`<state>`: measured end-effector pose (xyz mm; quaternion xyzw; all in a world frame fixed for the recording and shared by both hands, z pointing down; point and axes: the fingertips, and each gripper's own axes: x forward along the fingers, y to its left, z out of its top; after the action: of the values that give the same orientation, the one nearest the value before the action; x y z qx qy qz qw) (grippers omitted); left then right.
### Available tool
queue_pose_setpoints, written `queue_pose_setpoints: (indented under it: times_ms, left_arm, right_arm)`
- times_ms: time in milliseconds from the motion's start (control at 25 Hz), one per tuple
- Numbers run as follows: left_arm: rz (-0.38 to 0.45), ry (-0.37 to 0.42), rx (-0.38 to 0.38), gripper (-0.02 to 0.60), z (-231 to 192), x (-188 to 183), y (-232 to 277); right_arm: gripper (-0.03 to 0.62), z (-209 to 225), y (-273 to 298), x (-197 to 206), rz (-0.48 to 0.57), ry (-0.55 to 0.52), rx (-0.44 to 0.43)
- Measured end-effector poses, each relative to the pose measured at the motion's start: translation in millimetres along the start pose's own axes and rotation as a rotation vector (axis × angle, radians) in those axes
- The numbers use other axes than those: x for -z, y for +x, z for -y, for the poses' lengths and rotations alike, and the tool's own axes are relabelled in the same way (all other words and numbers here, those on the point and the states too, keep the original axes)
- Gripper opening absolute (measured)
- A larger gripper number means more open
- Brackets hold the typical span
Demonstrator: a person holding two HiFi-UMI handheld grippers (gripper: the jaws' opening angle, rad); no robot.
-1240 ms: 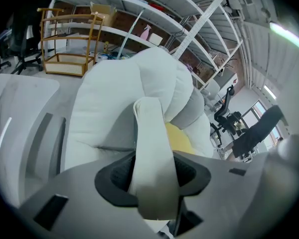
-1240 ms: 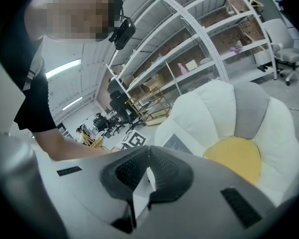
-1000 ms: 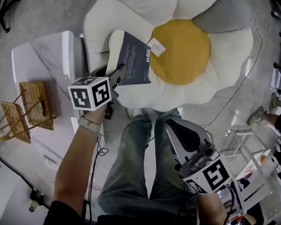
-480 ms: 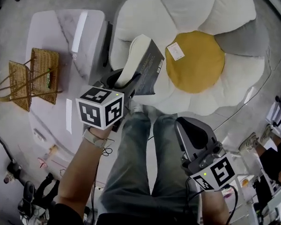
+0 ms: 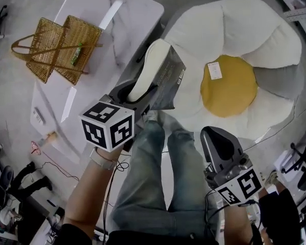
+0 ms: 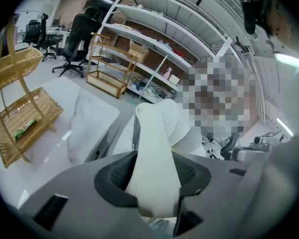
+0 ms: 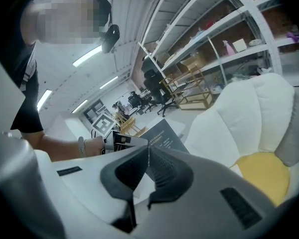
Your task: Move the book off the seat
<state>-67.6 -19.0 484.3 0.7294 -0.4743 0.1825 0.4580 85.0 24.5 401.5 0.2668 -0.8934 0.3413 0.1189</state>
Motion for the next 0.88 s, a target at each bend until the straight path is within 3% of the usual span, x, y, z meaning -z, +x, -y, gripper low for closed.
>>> queue_pose_setpoints:
  times_ms: [160,560,880]
  left_arm:
    - [0.051,-0.032,-0.027,0.17,-20.9,1.5,-40.4]
    - [0.167,-0.148,-0.182,0.17,-101.4,29.9,-148.7]
    - [0.252,-0.259,-0.223,0.17,-165.5,66.1,-216.7]
  right_arm:
    - [0.017,-26.2,27.1,0.8,-0.031,-0.031,-0.062]
    - [0.017,-101.1,93.1,15.7,-0.144,-0.095,-0.238]
    - [0.017,-155.7,141.4,46.2,-0.246,-0.148,-0.322]
